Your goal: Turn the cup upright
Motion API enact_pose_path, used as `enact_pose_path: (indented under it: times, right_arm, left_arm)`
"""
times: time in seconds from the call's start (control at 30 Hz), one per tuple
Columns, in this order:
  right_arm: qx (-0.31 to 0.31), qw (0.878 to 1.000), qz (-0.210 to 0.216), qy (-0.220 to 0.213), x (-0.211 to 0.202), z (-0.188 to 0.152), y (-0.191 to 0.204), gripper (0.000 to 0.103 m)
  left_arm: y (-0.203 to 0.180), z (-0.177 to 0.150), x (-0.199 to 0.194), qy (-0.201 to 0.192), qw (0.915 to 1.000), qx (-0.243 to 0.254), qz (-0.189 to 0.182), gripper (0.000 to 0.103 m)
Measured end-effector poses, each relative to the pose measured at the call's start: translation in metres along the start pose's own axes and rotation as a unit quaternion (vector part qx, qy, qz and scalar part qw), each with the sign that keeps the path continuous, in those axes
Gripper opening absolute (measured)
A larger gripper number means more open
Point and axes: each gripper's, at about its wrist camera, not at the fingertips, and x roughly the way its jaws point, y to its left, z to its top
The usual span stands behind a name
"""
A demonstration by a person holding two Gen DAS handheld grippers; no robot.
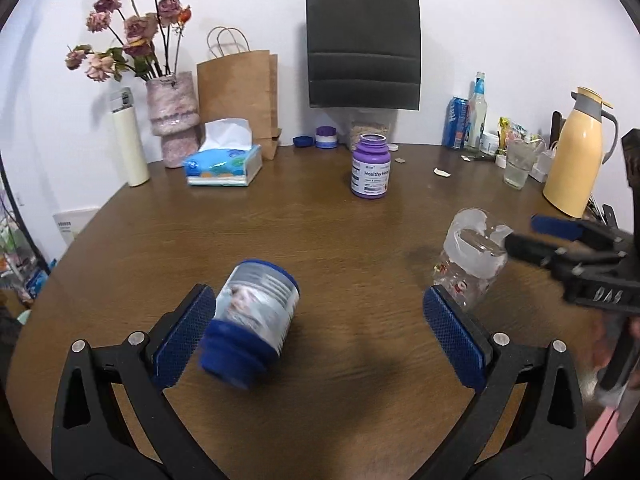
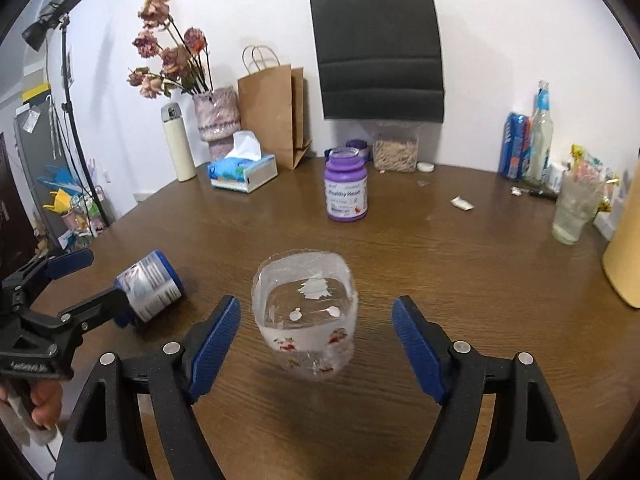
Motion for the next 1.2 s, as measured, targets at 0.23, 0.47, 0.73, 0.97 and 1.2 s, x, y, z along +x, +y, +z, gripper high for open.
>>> enact_pose_path:
  times: [0.23, 0.47, 0.73, 0.97, 1.2]
  right_arm:
    - [-0.011, 0.999, -0.038, 0.014, -0.06, -0.008, -0.015, 0.083]
    - [0.002, 0.998, -0.058, 0.007, -0.108, -0.029, -0.018, 0.083]
    - [0.001, 0.999, -0.04, 0.009, -0.095, -0.024, 0.0, 0.083]
    - [0.002, 0.999, -0.04, -0.013, -0.113, -0.029, 0.013, 0.083]
    - [-0.052, 0.995, -0.042, -0.075, -0.195, -0.074, 0.045, 0.084]
  left_arm:
    - [0.025, -0.01, -0.058, -0.039, 0.9985, 0.006, 0.037, 0.103]
    - [0.053, -0.029, -0.096, -0.051, 0.9973, -0.025, 0.048, 0.103]
    - [0.058, -0.031, -0.1, -0.064, 0.9964, -0.037, 0.041, 0.103]
    - [0.057, -0.038, -0.122, -0.068, 0.9954, -0.045, 0.05, 0.103]
    - [0.026, -0.096, -0.201, -0.132, 0.9903, 0.021, 0.038, 0.103]
